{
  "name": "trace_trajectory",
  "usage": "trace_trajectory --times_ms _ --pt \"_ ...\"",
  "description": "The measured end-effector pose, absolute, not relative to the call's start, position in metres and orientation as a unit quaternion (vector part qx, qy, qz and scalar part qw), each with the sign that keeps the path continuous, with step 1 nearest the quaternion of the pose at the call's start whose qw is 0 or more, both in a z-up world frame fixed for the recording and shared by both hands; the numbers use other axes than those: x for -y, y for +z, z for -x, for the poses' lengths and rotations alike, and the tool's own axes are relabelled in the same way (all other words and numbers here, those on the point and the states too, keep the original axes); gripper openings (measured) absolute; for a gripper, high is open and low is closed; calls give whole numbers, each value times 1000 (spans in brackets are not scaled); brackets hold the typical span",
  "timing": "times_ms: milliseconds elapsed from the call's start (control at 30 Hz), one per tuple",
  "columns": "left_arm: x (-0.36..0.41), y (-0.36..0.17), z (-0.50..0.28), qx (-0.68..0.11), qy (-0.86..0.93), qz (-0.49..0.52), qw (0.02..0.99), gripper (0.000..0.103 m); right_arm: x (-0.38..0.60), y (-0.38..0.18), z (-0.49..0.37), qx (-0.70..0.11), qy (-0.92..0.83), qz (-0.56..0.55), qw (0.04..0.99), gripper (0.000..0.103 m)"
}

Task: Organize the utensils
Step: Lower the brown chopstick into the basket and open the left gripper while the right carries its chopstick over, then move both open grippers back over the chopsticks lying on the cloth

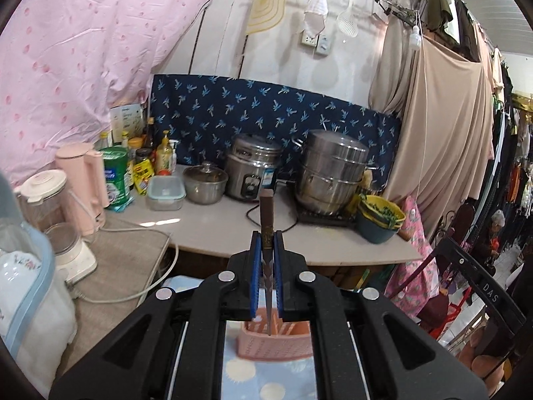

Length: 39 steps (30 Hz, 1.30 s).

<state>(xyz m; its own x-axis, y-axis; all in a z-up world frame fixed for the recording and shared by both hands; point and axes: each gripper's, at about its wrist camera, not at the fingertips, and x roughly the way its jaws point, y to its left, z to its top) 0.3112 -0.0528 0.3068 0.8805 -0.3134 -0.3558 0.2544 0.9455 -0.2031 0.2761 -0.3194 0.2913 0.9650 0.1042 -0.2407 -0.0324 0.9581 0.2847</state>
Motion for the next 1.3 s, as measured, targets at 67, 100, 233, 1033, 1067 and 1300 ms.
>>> trace_trajectory --times_ms 67,100,233,1033,1067,1300 --pt "58 307 -321 -192 -145 75 968 7 320 294 -289 -120 33 -148 981 7" --pt "63 305 -328 -191 -144 73 968 7 321 294 -295 -120 34 -152 980 7" --pt "72 289 -350 -203 -141 71 966 7 322 274 -319 -132 33 -165 977 7" --pt "65 187 -387 -282 -129 78 947 37 328 175 -337 -228 21 -171 958 15" --pt "64 188 -384 -281 -130 77 948 37 328 177 -333 -227 21 -171 959 18" --pt "53 193 -351 -279 -126 75 949 37 324 182 -288 -226 25 -163 960 30"
